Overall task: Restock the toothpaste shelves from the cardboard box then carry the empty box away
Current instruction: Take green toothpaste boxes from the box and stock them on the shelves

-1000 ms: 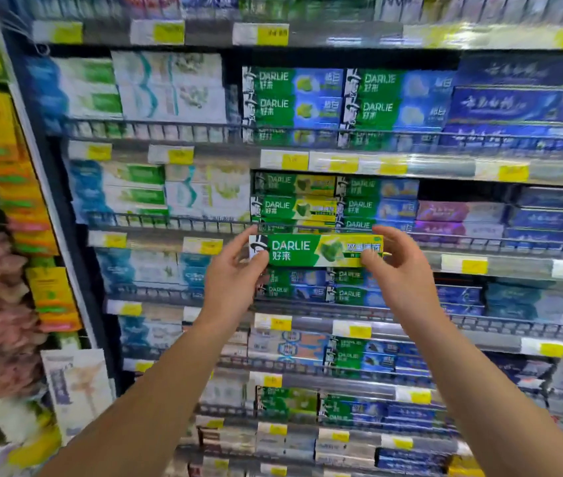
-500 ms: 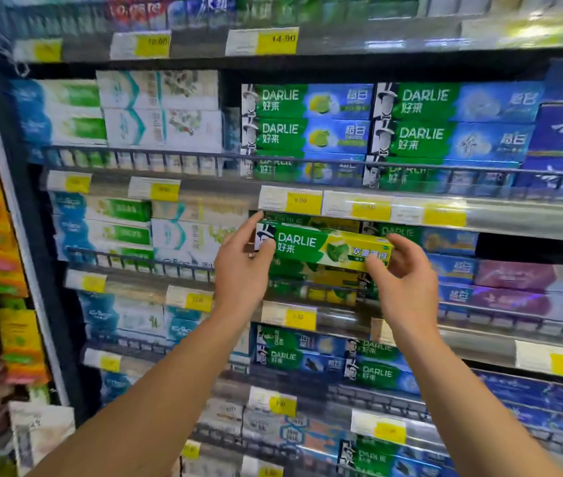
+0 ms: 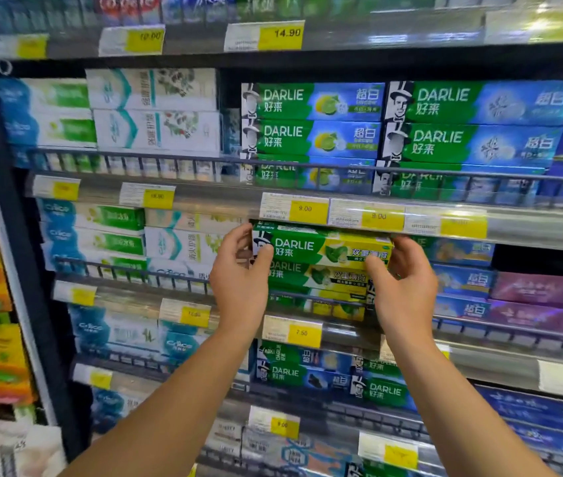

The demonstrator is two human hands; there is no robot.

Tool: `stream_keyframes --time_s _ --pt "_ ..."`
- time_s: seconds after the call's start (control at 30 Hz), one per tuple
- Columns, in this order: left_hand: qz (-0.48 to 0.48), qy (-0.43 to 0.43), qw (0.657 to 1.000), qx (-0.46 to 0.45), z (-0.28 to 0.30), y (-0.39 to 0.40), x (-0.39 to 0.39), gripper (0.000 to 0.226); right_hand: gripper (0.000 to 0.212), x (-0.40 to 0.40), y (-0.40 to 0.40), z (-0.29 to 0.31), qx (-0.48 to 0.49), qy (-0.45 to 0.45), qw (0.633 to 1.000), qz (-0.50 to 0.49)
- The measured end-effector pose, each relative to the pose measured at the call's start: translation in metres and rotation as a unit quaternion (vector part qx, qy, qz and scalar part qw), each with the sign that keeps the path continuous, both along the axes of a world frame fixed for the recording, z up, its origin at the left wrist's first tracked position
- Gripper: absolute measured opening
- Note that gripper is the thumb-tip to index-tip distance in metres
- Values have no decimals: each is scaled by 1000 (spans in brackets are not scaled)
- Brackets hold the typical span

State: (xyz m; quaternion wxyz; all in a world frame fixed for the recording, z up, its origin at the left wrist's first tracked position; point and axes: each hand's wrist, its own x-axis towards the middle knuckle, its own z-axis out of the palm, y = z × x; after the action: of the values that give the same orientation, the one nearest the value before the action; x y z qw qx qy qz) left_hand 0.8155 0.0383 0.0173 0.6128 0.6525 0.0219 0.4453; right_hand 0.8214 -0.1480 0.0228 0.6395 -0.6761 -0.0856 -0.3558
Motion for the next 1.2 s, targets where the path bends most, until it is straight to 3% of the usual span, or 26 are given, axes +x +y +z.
stream_keyframes --time_s 0.17,0.33,0.47,0.73,0.93,1.2 --pt "8 32 999 35 4 4 12 30 45 7 0 -2 -19 16 1000 -7" --pt "-5 83 991 106 -14 12 18 52 47 10 -3 -4 -63 30 997 -20" --pt "2 93 985 143 -14 11 12 58 44 10 -6 -6 -116 20 991 -62" --pt "1 151 961 231 0 18 1 74 50 7 -4 -13 -133 6 989 -57" --pt "-25 134 956 260 -1 24 -4 79 48 19 -2 -9 -139 33 987 -67" --pt "23 135 941 311 -3 27 3 79 51 28 1 -9 -142 48 987 -65"
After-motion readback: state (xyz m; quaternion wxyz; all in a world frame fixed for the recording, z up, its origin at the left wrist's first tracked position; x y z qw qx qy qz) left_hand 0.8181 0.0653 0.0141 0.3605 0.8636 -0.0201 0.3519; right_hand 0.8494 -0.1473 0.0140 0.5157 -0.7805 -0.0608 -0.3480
